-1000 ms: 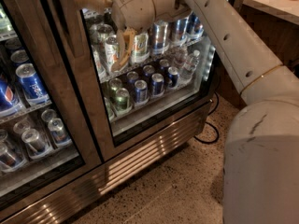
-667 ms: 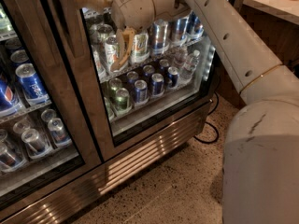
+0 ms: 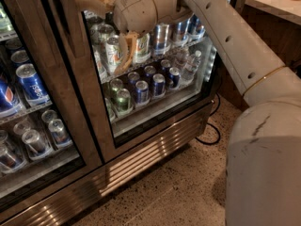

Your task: Open right fridge door

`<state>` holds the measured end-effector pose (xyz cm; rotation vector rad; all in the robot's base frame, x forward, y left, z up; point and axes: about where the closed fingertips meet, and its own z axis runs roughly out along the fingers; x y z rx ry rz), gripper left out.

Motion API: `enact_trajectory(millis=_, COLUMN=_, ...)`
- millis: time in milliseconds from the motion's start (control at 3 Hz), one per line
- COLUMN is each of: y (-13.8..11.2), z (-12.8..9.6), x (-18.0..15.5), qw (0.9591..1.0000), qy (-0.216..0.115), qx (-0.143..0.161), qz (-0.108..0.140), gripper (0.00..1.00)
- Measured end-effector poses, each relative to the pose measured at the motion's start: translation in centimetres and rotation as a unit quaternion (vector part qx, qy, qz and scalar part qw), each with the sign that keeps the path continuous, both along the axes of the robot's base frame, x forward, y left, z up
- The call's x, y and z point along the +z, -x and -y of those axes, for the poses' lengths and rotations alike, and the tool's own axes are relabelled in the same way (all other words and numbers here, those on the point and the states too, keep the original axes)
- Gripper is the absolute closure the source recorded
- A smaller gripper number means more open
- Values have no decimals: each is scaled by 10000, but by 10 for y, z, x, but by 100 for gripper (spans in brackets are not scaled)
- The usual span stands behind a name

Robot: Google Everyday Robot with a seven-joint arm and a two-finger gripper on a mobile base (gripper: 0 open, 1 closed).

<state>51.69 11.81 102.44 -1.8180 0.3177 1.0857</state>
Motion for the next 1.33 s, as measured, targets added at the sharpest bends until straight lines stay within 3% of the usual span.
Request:
enact_trajectory(millis=333, y=-2, z=-3, x=8, qw=10000, qy=-1, qx=38, qz=71, gripper=0)
enact_trajectory(millis=1333, y=1, z=-2, x=8, qw=10000, qy=-1, qx=38, qz=71, gripper=64)
